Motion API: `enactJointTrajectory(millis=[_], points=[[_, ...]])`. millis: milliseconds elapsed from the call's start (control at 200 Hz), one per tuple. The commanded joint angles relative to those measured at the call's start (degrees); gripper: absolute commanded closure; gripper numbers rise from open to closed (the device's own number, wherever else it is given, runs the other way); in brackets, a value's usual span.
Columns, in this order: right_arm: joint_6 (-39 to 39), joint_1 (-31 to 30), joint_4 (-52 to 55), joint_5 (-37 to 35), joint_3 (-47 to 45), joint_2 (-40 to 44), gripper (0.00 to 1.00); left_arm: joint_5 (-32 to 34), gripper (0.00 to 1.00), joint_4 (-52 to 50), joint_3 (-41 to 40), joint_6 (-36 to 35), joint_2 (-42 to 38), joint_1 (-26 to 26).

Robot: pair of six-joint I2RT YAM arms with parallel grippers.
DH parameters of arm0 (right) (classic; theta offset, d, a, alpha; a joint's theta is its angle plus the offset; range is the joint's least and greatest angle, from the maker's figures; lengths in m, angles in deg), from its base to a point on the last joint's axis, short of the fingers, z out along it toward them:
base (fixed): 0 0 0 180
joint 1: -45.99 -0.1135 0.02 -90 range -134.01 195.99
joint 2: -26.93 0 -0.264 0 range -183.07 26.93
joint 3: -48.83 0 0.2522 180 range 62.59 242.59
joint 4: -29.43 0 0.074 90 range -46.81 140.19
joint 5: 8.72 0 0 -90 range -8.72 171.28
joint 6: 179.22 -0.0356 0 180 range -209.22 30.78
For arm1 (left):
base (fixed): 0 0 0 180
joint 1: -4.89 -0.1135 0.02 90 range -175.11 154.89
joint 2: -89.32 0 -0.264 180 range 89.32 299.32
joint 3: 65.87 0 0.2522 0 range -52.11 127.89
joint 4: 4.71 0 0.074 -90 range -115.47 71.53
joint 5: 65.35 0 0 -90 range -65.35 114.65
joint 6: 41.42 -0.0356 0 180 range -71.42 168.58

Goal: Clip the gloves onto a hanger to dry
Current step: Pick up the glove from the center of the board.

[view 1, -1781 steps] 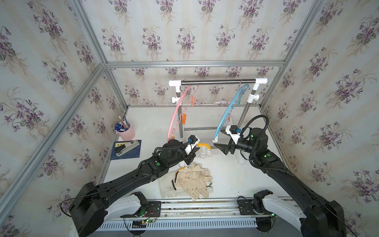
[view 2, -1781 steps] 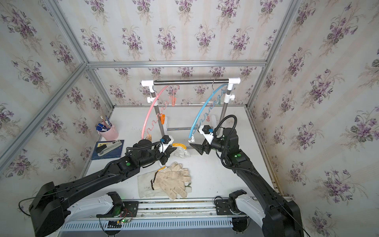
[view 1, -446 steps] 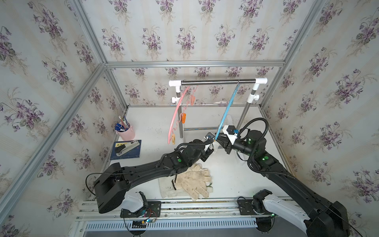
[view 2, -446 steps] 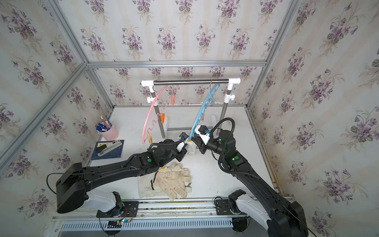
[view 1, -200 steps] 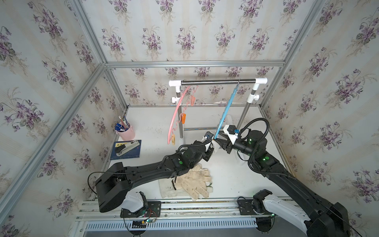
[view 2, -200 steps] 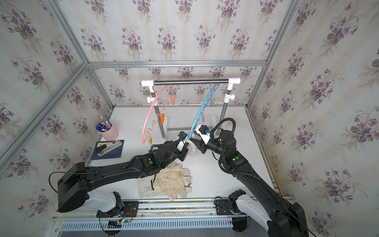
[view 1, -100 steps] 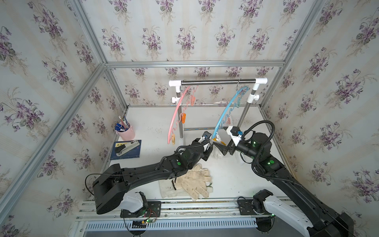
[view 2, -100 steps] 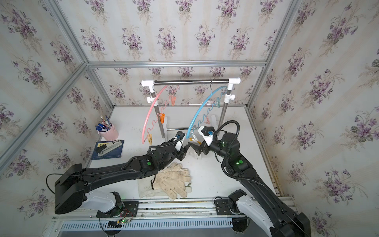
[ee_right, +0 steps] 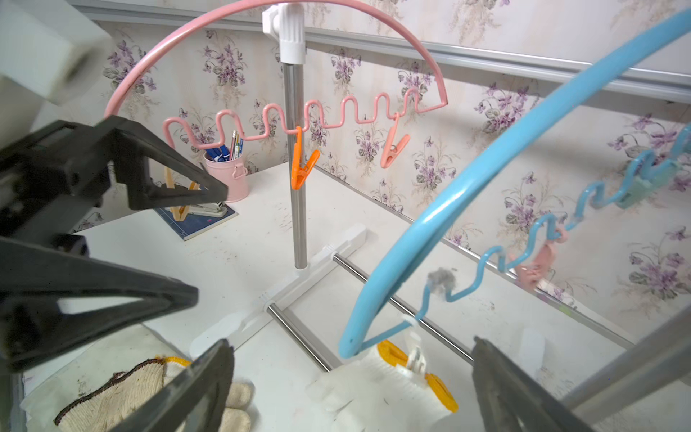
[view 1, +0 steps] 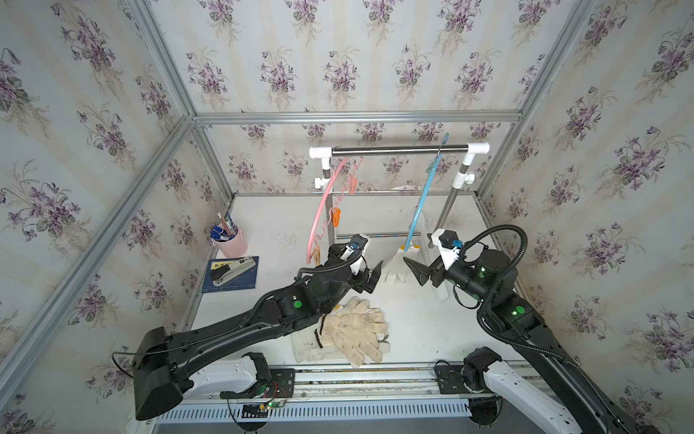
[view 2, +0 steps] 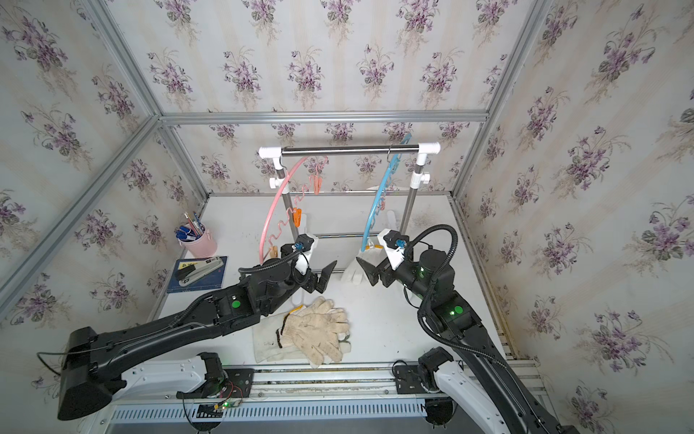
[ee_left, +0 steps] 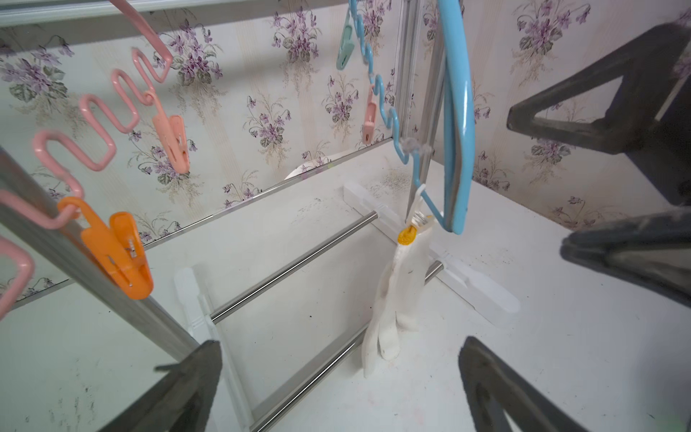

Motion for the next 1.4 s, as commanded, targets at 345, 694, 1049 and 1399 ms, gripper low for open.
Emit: enactJointTrajectory(millis=[345, 694, 1049, 1399], points=[[-8.43, 0.11, 15.78, 3.1, 7.26, 7.38, 0.51, -7.33, 0.0, -9.01, -2.75, 6.42, -16.03, -0.09], [-4.9, 0.09, 25.24, 10.76, 14.88, 5.55, 0.54, -1.78, 0.0, -21.72, -3.41, 3.59, -31.19, -0.08], [-3.48, -3.61, 24.51, 5.85, 24.61, -5.8, 0.51, 6.92, 0.0, -29.06, 0.61, 3.18, -34.05, -0.08], [-5.41, -25.84, 21.65, -8.25, 25.82, -19.35, 0.42, 2.95, 0.0, -34.01, 6.21, 3.38, -23.41, -0.93]])
